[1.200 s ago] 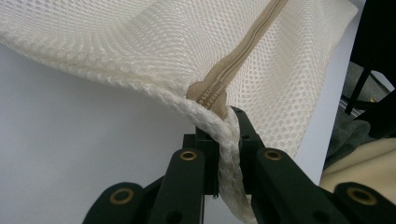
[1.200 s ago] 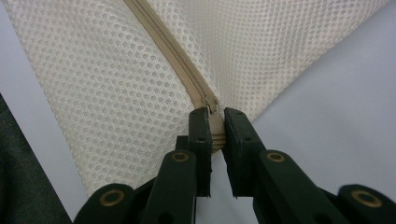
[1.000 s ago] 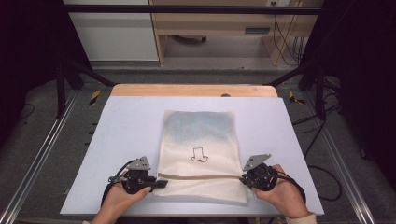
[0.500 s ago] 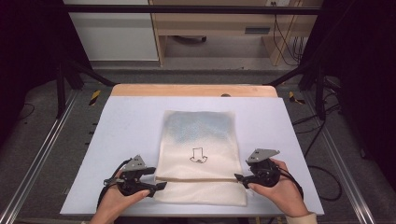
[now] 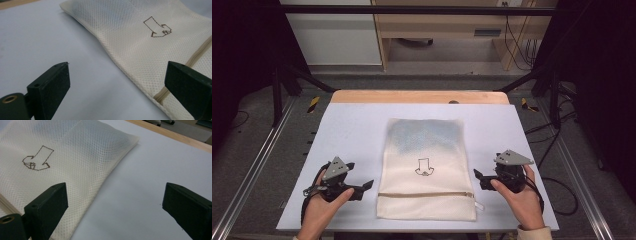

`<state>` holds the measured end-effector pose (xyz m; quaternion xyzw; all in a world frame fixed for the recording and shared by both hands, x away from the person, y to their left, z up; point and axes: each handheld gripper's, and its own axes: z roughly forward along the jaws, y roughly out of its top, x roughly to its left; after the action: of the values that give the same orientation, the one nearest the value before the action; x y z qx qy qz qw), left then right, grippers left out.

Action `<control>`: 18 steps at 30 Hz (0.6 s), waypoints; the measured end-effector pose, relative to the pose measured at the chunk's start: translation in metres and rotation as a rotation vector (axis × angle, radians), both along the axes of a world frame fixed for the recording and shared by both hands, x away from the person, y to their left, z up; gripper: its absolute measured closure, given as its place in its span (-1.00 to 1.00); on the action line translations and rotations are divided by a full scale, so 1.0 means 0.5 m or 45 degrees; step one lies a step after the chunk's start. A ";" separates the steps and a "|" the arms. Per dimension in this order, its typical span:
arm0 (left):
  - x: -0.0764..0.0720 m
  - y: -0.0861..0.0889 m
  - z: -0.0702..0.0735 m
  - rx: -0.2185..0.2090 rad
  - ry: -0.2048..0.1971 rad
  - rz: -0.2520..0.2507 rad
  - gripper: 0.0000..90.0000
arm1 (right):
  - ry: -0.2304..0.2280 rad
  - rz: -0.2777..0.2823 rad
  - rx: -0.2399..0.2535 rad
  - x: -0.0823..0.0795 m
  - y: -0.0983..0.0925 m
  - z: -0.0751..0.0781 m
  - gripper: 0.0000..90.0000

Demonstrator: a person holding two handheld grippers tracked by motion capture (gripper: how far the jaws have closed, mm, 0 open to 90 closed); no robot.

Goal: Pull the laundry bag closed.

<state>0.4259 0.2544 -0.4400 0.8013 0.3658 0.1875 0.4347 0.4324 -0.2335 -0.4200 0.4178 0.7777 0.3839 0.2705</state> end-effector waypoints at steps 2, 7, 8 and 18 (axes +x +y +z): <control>0.003 0.013 0.002 0.000 -0.032 0.011 -0.89 | -0.017 -0.008 0.001 0.001 -0.009 -0.001 -0.86; 0.013 0.048 0.003 0.003 -0.082 0.077 -0.93 | -0.047 -0.079 0.011 0.003 -0.031 -0.001 -0.86; 0.015 0.054 0.003 0.010 -0.085 0.091 -0.93 | -0.050 -0.086 0.015 0.003 -0.036 -0.003 -0.87; 0.025 0.095 0.005 0.036 -0.150 0.162 -0.91 | -0.043 -0.143 0.008 0.010 -0.068 -0.021 -0.86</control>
<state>0.4384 0.3021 -0.4374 0.7700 0.3871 0.2668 0.4314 0.4371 -0.2674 -0.4305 0.4553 0.7472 0.3774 0.3033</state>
